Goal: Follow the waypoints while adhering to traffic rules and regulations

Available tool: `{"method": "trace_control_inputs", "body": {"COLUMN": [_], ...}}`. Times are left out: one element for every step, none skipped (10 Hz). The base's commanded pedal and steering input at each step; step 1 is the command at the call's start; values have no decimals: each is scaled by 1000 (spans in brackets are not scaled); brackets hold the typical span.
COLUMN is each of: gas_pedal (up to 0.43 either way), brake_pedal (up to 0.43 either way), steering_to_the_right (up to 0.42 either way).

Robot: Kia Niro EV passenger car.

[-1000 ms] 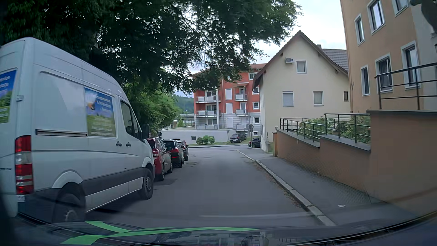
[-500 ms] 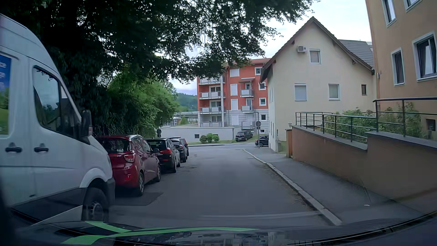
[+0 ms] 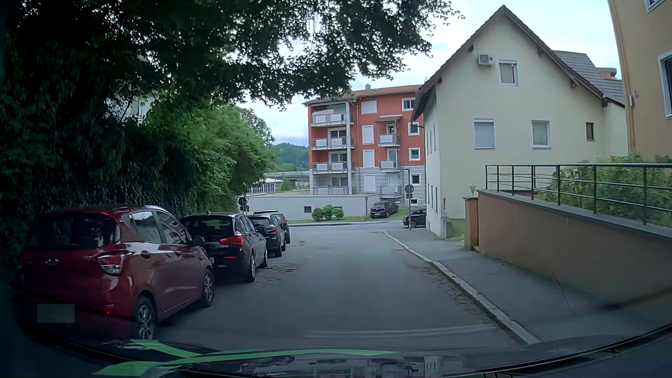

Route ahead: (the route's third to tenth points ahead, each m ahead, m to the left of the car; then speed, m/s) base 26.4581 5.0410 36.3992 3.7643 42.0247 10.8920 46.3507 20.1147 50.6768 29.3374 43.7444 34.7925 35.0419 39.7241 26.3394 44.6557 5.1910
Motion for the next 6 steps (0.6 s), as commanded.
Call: {"method": "trace_control_inputs", "body": {"gas_pedal": [0,0,0,0,0,0], "brake_pedal": [220,226,220,220,220,220], "steering_to_the_right": [-32,-31,-30,-30,-27,-24]}}
